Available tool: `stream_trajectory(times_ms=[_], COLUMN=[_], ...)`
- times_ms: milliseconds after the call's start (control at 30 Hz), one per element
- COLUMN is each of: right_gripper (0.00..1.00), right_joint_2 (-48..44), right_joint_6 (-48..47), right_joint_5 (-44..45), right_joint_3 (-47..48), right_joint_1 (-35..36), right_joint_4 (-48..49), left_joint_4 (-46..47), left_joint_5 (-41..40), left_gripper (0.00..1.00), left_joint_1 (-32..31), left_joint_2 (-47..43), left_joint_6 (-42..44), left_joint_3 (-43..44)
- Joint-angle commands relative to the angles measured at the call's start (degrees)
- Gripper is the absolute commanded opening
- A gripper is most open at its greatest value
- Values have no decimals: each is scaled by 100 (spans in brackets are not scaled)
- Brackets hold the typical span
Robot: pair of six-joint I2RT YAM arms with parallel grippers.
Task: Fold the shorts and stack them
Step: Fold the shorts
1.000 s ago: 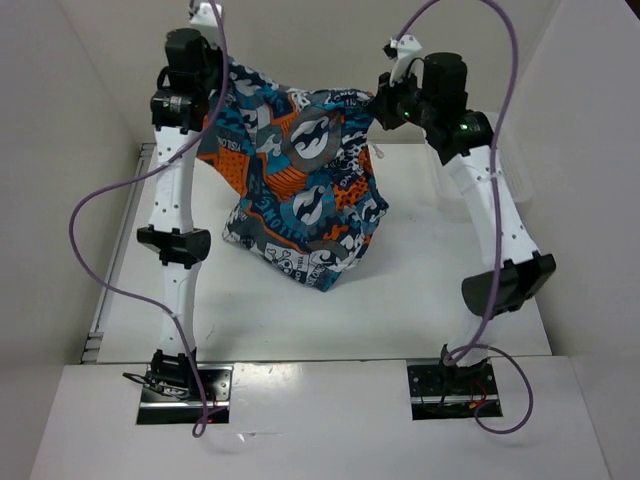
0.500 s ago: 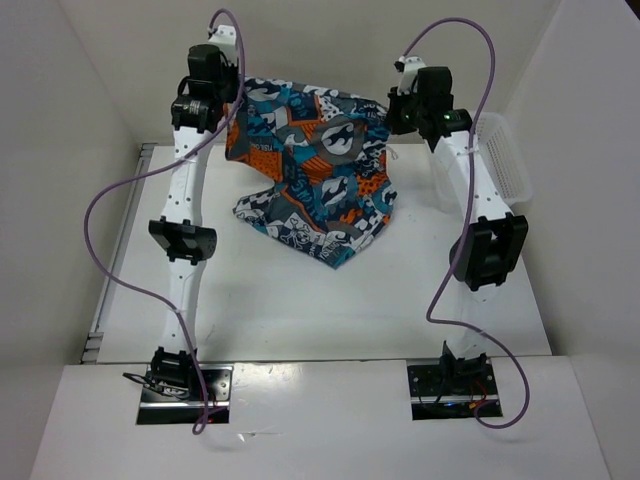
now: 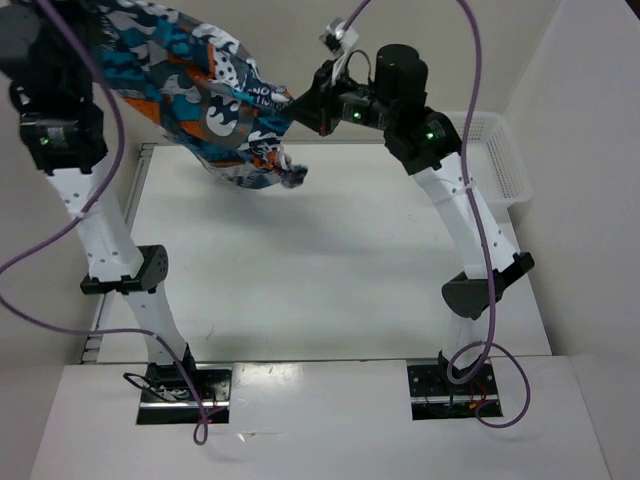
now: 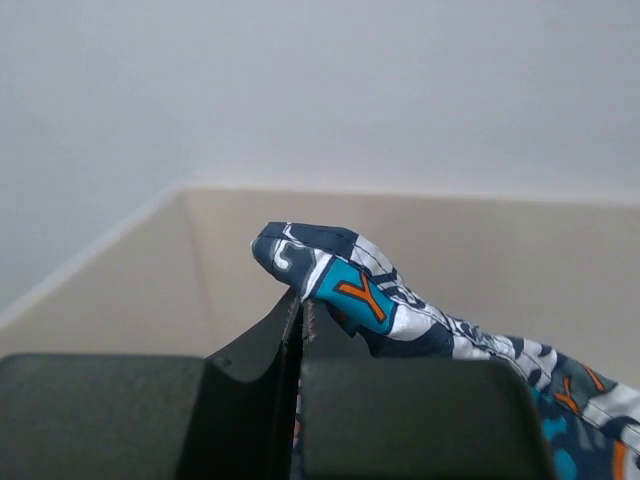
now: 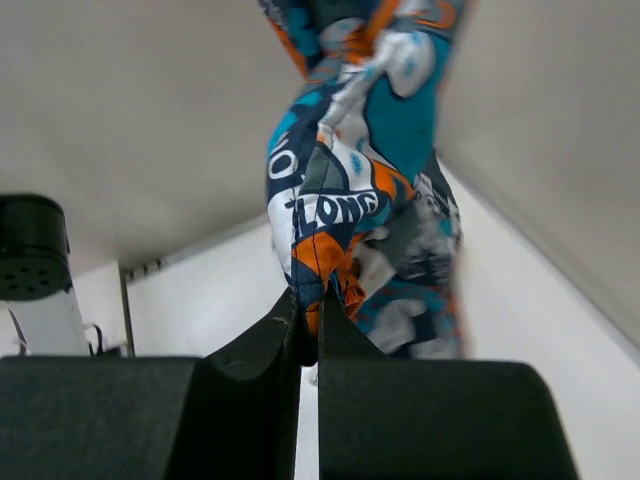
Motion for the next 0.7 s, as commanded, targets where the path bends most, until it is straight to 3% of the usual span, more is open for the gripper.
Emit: stream_trajectory(times_ms=[0,100,200,367,433,533,667], right_gripper=[0,0,0,0,0,0,0], right_joint_2=[-194,-132,-237,-553,-676,-844,-985], right_joint_6=[867,1097,825,139,77,234,481], right_joint_5=[-668,-854,-425,699,702,947,1551], right_joint_3=[509,562,414,-622,-1272,-2134,-3109], right_joint_1=[-266,-266,-266,-266,-266,-634,-1870], right_joint_4=[585,691,454,181,181,365,638], left_joint_4=[365,471,287,-91,-214,-329,-329], left_joint_5=[203,256,441,905,1160,1258,1311], left_gripper=[0,0,0,0,0,0,0], left_joint_1=[353,416,416,311,249,65,-251], left_joint_2=[-271,-341,-342,149,404,1263,2013], left_joint_6=[16,16,16,16,16,16,16], left_joint_3=[52,52,52,52,52,52,52])
